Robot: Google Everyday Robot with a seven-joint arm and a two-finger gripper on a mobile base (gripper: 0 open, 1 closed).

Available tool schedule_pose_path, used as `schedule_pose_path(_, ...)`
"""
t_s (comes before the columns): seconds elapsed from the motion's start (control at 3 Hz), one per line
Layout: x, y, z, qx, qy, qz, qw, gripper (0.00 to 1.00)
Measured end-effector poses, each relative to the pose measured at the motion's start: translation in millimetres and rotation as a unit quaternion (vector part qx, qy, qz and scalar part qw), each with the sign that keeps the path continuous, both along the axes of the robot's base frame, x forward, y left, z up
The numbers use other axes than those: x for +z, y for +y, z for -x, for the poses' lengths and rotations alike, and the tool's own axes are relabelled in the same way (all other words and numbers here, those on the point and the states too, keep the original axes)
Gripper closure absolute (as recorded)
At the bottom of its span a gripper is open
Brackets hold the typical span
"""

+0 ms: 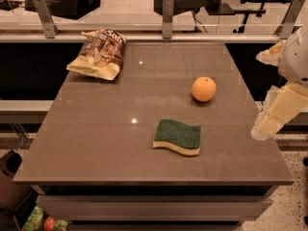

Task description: Move sponge near brown chip bag

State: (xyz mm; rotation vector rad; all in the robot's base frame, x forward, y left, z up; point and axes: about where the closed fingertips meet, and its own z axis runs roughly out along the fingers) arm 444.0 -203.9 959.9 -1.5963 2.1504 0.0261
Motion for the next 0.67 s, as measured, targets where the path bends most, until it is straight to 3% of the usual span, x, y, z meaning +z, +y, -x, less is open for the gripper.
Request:
schedule_pose_path(0.33,-18.5,1.5,2.1,-0.008,-0.004,-0.053,0.9986,0.0)
schedule_pose_path(0.67,-34.1,5.9,1.4,-0.009,-0.014,-0.103,0.9945,0.0)
